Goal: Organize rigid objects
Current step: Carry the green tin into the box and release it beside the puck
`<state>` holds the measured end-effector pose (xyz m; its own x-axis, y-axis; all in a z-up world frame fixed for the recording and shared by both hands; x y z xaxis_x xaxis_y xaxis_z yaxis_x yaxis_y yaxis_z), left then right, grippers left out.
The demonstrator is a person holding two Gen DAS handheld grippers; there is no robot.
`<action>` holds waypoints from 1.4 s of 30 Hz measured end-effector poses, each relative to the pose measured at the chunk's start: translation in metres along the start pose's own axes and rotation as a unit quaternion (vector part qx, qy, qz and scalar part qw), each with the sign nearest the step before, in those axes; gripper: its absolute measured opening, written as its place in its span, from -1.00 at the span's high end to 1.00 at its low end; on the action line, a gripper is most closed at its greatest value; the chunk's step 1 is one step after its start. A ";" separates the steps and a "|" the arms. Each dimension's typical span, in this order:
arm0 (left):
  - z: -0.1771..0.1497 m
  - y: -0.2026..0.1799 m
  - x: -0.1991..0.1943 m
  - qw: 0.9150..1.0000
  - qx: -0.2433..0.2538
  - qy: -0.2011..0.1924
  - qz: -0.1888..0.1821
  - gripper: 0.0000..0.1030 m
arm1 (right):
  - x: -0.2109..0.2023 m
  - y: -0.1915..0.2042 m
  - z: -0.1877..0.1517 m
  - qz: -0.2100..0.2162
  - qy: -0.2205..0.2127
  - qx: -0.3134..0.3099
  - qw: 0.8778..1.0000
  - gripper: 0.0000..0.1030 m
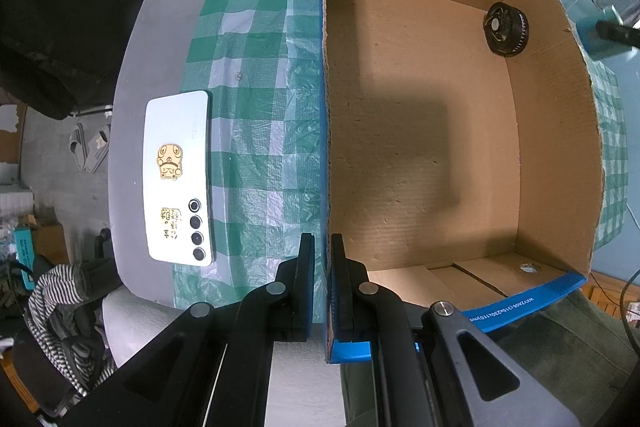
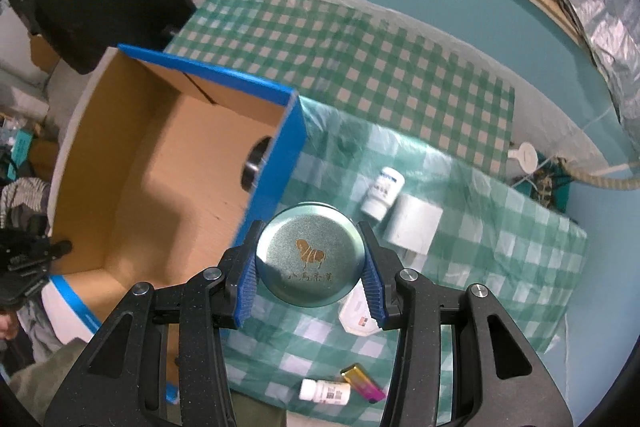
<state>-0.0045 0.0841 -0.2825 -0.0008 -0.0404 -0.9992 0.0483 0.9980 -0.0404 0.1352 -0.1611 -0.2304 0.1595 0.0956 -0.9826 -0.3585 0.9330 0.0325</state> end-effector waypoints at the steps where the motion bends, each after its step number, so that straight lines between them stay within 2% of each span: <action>1: 0.000 0.000 0.000 1.000 0.000 0.000 0.000 0.87 | -0.003 0.003 0.003 0.001 -0.003 -0.003 1.000 0.14; 13: 0.001 0.000 0.000 1.000 -0.001 0.001 0.000 0.87 | -0.010 0.040 0.034 0.011 -0.020 -0.048 0.999 0.14; 30: 0.000 0.001 0.001 1.000 -0.002 0.002 0.000 0.87 | 0.042 0.082 0.062 0.013 0.012 -0.087 0.996 0.14; 42: 0.000 0.001 0.001 1.000 -0.001 0.002 -0.001 0.87 | 0.067 0.090 0.060 0.005 0.030 -0.089 0.996 0.14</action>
<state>-0.0043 0.0847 -0.2836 -0.0050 -0.0420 -0.9991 0.0466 0.9980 -0.0422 0.1690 -0.0493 -0.2820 0.1020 0.0779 -0.9917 -0.5175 0.8556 0.0140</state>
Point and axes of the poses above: each gripper's, at about its wrist camera, not at the fingertips, and x roughly the way its jaws point, y to its left, z to its top, the point moved 5 cm from there along x, roughly the way its jaws point, and after that the axes turned 2 degrees about -z, right-handed, at the moved point
